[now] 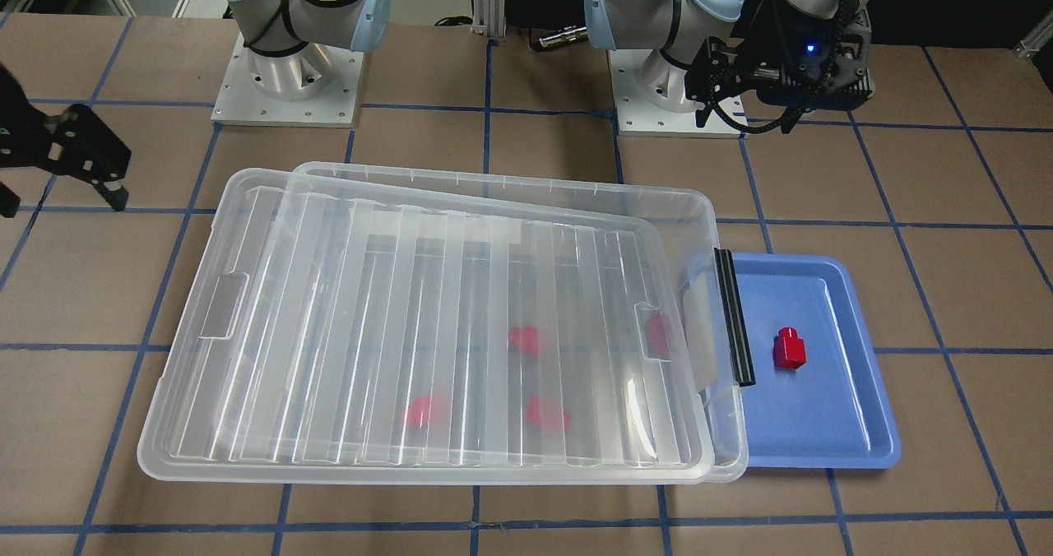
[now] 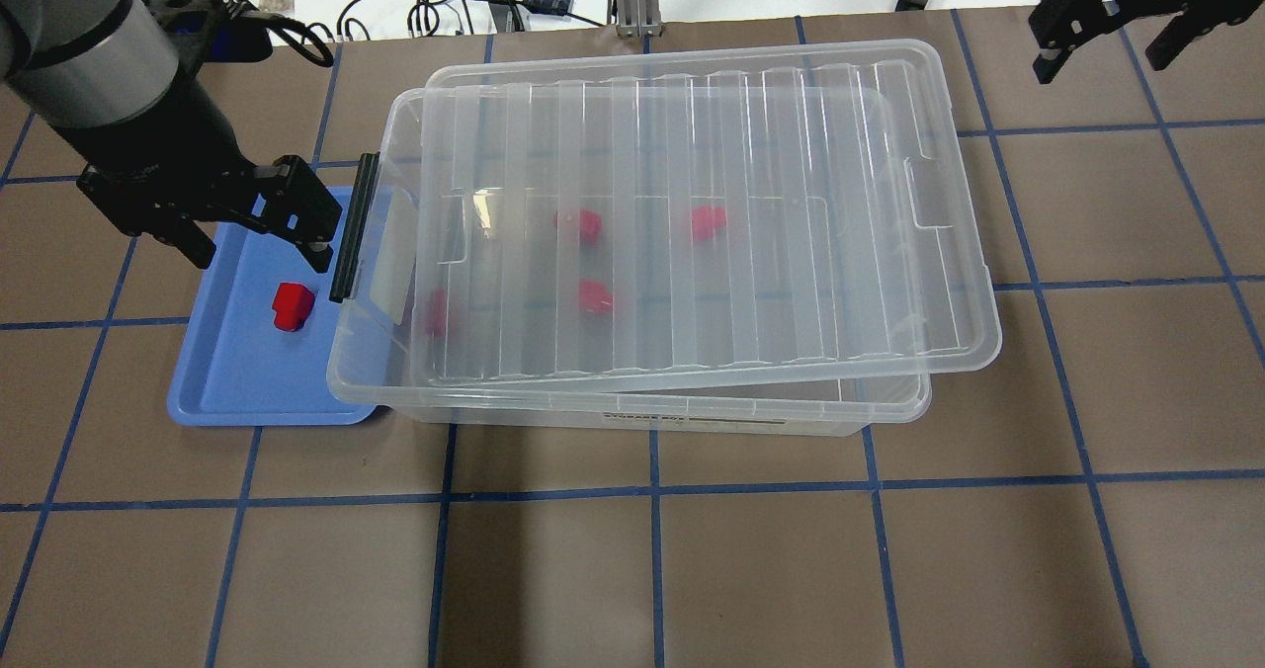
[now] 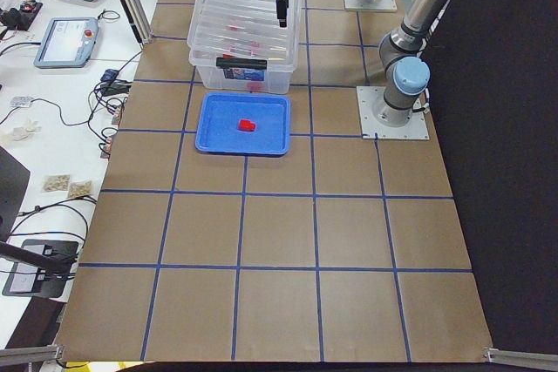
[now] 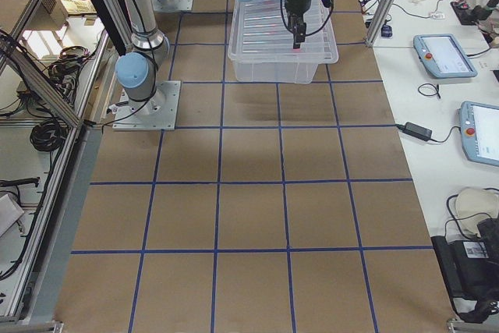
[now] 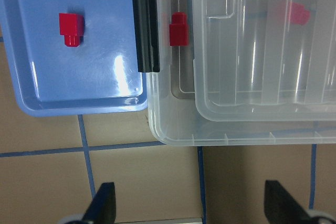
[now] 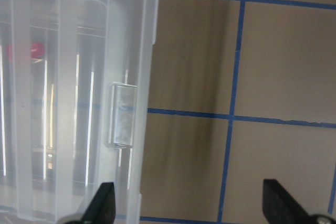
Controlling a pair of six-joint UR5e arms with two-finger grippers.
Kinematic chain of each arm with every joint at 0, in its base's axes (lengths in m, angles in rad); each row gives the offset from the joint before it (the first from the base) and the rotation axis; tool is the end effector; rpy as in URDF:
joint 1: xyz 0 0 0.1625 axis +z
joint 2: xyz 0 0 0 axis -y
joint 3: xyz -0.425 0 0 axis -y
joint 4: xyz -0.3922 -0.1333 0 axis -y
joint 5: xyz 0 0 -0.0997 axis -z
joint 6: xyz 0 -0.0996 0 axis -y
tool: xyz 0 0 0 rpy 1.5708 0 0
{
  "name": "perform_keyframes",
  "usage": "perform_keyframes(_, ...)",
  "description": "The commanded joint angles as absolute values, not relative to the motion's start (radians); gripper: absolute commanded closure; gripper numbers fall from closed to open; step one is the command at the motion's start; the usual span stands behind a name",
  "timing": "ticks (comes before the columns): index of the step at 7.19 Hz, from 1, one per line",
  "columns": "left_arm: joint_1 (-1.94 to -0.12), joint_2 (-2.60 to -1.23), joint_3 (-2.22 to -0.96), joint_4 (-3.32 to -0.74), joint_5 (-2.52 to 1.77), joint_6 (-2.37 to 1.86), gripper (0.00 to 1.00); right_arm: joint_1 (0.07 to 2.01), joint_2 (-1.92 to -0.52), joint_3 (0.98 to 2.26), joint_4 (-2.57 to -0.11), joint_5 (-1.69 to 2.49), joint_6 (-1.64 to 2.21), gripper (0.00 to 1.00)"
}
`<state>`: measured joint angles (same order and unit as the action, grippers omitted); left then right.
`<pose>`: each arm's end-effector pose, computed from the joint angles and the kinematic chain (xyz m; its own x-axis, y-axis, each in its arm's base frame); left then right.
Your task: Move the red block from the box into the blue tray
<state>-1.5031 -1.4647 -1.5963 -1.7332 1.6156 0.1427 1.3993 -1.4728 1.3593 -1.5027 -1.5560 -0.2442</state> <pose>-0.0990 -0.4449 0.5094 -0.9964 0.0781 -0.0326 0.0751 0.9934 0.0872 0.0414 -0.5505 0.5349 -0.9973 -0.0731 -0.0034 -0.0728 0.9962 -0.0476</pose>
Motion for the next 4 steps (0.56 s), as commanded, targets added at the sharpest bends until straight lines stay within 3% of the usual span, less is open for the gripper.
perform_keyframes(1,-1.502,-1.46,-1.594,-1.727,1.637,0.143,0.0,1.564,-1.491,1.373,-1.491,-1.566,-0.068,0.0)
perform_keyframes(4,-1.496,-1.47,-1.597,-1.703,1.629,0.138,0.0,1.568,-1.528,1.428,-1.505,-1.569,-0.066,0.0)
